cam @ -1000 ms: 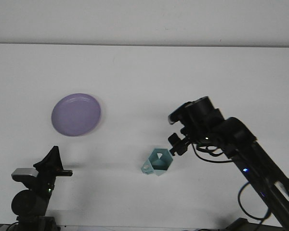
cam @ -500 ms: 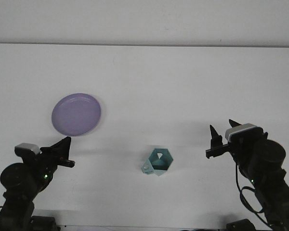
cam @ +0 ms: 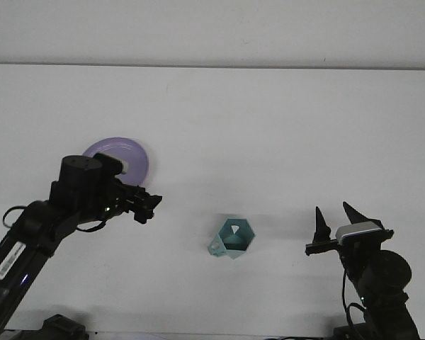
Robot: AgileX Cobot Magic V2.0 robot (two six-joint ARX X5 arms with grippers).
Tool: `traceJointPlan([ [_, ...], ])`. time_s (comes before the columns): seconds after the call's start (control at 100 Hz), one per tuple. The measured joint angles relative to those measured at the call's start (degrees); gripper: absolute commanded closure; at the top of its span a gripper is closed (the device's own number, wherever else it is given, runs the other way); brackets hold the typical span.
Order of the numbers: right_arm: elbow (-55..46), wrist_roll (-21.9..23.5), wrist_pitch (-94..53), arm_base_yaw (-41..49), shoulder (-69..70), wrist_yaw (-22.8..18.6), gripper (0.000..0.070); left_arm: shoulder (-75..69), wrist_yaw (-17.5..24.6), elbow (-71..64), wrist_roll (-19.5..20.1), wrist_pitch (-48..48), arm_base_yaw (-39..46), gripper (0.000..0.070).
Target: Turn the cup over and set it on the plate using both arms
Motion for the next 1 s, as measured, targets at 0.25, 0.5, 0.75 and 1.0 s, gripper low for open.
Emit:
traceJointPlan([
  [0.25,0.00,0.31,0.24,0.00,-0.13,0.02,0.0286,16.33,0.02,14.51,2.73,-12.79,-8.72,0.0190],
  [0.5,0.00,1.11,0.28,0.00,-0.13,0.02,0.0286,28.17,0.04,19.67,3.15,-14.45,-16.02,0.0190],
  [0.75,0.00,1.42,0.33,0.00,-0.13,0.02,0.0286,37.35,0.04,24.20,2.45,-13.42,-20.55,0.0190],
  [1.0,0.00,1.60,0.35,0.00,-0.13,0.02,0.0286,43.89,0.04,25.79,2.23,-11.41,-22.91,0.0191],
])
